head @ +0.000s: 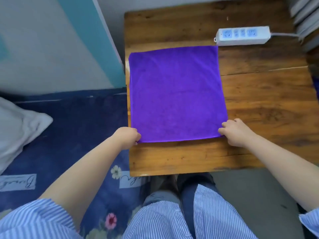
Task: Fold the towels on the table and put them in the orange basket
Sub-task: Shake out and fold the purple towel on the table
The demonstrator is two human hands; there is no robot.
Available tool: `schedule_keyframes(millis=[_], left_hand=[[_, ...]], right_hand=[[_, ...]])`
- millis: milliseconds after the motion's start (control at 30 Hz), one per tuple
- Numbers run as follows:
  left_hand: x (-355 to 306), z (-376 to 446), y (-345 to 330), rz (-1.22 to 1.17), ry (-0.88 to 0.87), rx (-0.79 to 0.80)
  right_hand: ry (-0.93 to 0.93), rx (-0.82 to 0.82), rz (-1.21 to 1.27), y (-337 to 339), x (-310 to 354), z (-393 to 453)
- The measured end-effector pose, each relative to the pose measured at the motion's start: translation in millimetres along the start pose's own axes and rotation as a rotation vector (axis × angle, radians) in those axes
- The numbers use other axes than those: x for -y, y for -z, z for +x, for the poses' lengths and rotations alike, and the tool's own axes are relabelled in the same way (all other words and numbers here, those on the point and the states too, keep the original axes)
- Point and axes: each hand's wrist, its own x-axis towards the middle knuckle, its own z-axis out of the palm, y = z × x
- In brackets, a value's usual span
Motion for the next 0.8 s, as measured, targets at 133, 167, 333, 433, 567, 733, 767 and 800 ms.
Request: schedule_keyframes(millis=[133, 167, 333, 433, 567, 733, 767, 800], left_hand=[[-12, 3, -10, 0.059, -0.031, 0.029], [-13, 3, -10, 0.077, -0.040, 0.047], [-8, 7, 3, -0.016, -0.064, 0.229], [10, 17, 24, -0.306, 0.001, 0.163], [39, 40, 65, -0.581, 0.233, -0.302], [70, 84, 115, -1.007, 0.642, -0.613], [76, 92, 120, -1.039, 0.690, -0.627], [81, 100, 126, -1.045, 0.727, -0.638]], right_hand=[[0.035, 0.143, -0.025, 1, 14, 1], [0.046, 0.196, -0.022, 2, 17, 2], [0.080, 0.392, 0.076, 22, 15, 11], [0.046, 0.195, 0.166, 44, -3, 29], [-0.091, -0.203, 0.265, 72, -36, 61], [-0.386, -0.525, 0.640, 99, -82, 107], [-0.437, -0.553, 0.668, 101, -88, 114], [-0.481, -0.559, 0.672, 105, -93, 122]])
